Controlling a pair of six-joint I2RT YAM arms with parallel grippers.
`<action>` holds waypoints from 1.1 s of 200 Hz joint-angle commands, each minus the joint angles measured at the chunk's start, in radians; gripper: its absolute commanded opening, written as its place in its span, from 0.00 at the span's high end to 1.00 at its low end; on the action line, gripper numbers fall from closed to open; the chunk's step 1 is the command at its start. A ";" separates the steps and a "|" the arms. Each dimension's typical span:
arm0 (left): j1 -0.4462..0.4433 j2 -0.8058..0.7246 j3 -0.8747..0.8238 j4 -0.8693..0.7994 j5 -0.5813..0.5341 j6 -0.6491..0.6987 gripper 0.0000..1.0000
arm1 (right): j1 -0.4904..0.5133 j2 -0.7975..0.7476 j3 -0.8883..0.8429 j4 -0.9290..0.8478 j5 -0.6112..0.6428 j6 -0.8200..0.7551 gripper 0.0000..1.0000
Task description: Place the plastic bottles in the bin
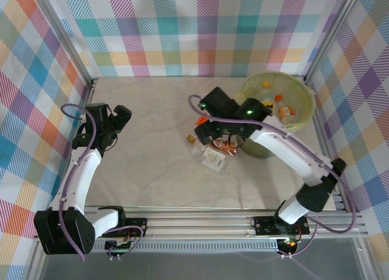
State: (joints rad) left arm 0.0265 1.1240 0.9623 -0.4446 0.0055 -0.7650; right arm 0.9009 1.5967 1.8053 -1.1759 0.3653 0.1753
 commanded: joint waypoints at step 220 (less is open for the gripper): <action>-0.007 -0.021 0.004 -0.027 -0.026 0.028 0.00 | -0.017 0.500 -0.004 0.081 -0.080 -0.176 0.00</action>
State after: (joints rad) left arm 0.0257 1.1236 0.9623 -0.4500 -0.0093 -0.7578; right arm 0.8867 2.0918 1.7954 -1.0916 0.2607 0.0601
